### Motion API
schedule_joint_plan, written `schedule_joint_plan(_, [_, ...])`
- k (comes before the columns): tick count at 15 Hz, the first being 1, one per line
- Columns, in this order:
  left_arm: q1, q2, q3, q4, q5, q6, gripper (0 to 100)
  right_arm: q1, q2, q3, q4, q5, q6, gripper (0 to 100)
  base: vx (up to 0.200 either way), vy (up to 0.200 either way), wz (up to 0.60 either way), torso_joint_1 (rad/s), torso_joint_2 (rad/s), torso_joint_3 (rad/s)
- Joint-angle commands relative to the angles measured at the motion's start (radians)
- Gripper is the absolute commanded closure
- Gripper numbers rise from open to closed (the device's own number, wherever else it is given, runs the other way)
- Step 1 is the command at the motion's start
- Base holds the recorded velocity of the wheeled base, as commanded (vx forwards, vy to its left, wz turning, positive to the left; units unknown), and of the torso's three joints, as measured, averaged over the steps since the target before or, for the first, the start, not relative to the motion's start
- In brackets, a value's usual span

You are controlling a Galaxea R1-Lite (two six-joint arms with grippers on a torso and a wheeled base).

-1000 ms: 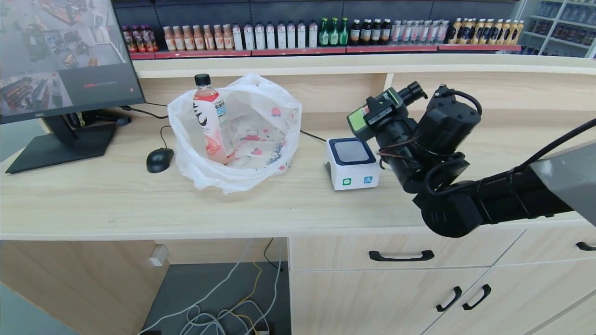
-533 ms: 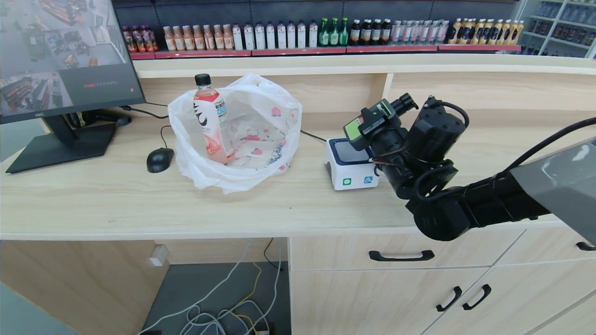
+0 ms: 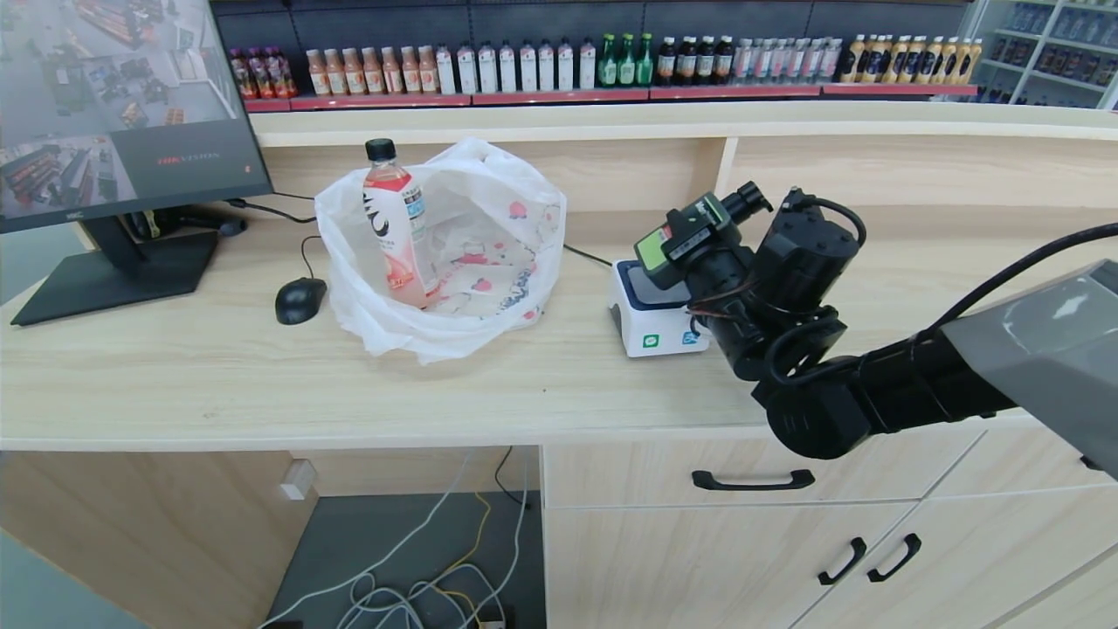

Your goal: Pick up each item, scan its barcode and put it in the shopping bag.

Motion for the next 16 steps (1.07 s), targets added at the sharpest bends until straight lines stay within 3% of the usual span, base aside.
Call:
schedule_joint_plan(1, [0.001, 0.000, 0.000, 0.000, 0.000, 0.000, 0, 0.001, 0.004, 0.001, 0.002, 0.000, 0.002, 100, 0.000, 0.000, 0.00, 0.000, 0.00, 0.000])
schedule_joint_plan(16, [0.001, 0.000, 0.000, 0.000, 0.000, 0.000, 0, 0.008, 0.010, 0.003, 0.000, -0.002, 0.001, 100, 0.000, 0.000, 0.00, 0.000, 0.00, 0.000])
